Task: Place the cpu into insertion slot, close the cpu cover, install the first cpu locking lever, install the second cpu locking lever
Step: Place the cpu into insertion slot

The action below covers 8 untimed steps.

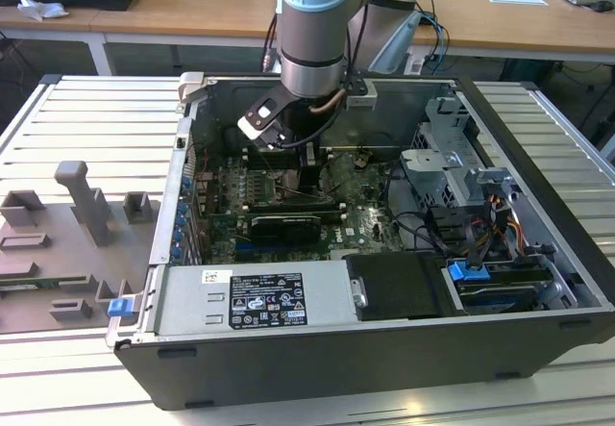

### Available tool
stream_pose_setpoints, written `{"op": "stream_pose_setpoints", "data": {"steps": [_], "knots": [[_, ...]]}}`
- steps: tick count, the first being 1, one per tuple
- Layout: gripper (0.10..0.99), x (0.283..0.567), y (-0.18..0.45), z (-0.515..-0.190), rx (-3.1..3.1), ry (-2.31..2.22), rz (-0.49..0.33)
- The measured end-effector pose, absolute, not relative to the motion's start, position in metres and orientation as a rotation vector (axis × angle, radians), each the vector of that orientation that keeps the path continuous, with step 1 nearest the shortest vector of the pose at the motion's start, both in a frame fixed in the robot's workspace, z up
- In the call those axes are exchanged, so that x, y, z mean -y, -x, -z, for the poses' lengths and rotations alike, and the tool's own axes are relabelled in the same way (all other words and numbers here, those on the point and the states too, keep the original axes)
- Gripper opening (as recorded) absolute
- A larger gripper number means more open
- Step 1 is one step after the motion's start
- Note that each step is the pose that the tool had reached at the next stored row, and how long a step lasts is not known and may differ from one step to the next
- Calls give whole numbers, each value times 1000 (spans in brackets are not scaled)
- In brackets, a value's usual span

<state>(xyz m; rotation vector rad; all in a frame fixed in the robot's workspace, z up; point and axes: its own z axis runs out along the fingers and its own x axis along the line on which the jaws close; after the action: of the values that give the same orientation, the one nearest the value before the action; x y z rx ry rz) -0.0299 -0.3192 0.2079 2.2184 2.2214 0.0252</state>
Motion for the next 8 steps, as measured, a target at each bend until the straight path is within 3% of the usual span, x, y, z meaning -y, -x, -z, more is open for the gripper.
{"op": "stream_pose_setpoints", "data": {"steps": [8], "knots": [[541, 315, 30, -204, -2216, -2212, -13]]}}
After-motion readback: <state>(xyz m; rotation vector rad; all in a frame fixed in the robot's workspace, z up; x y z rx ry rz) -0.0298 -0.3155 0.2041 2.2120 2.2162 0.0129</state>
